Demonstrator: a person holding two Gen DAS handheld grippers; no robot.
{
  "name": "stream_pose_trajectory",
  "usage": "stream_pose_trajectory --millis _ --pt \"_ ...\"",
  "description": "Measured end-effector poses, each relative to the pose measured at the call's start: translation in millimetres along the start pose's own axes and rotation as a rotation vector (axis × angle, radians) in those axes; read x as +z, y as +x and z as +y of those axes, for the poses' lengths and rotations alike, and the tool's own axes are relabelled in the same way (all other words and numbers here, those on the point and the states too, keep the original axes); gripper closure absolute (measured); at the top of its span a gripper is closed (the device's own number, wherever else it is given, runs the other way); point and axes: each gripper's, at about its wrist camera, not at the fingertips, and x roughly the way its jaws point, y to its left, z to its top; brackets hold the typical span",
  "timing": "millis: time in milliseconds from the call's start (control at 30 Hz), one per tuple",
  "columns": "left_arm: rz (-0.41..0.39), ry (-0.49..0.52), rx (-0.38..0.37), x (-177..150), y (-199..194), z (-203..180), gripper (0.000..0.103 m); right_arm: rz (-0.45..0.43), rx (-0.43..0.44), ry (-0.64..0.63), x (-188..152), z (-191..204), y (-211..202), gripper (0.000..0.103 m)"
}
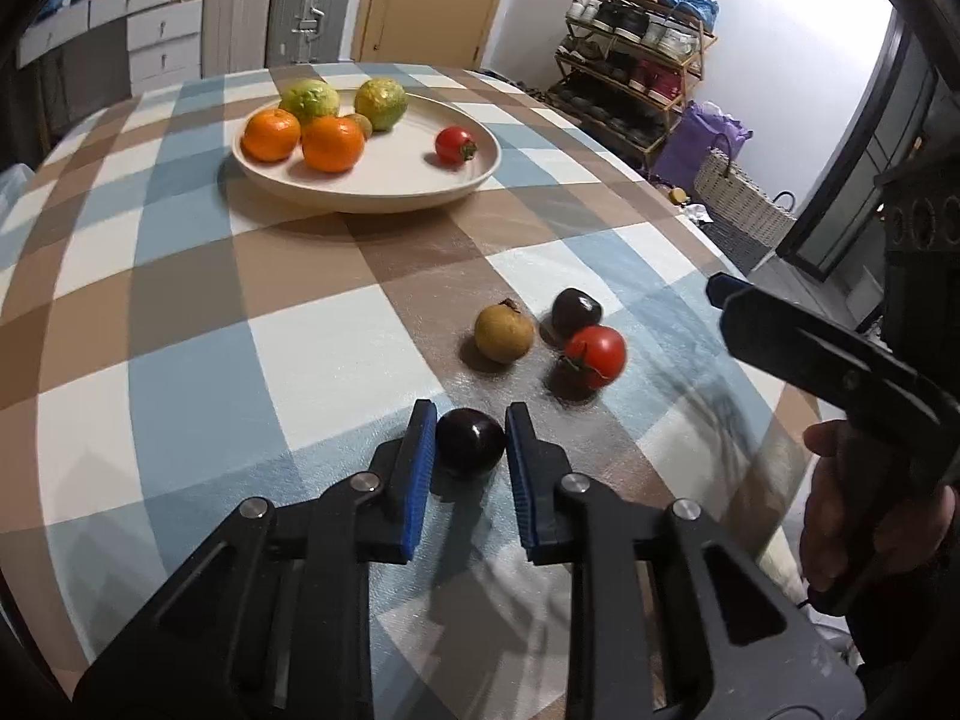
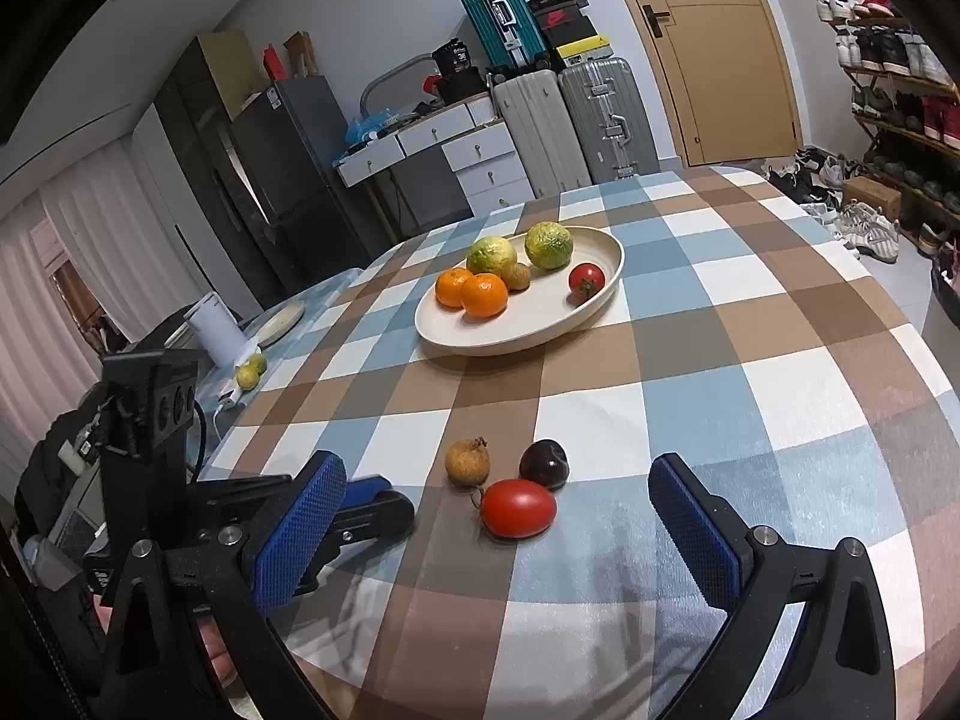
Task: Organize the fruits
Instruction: 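Close the left tool around a dark plum and lift it, then grasp the second dark plum with the right tool while the left tool holds its plum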
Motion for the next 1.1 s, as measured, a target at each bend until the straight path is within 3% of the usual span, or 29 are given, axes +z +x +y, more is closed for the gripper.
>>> stream_pose_trajectory --millis 567,1100 --pt "-0.062 -0.051 -0.004 9.3 -20.9 22.9 0.082 0.073 0.048 0.086 12.0 -25.3 25.5 0.0" --pt "-0.051 -0.087 -0.006 19.9 -9.3 40.8 0.082 0.185 0.019 0.08 11.7 -28.9 57.6 0.05"
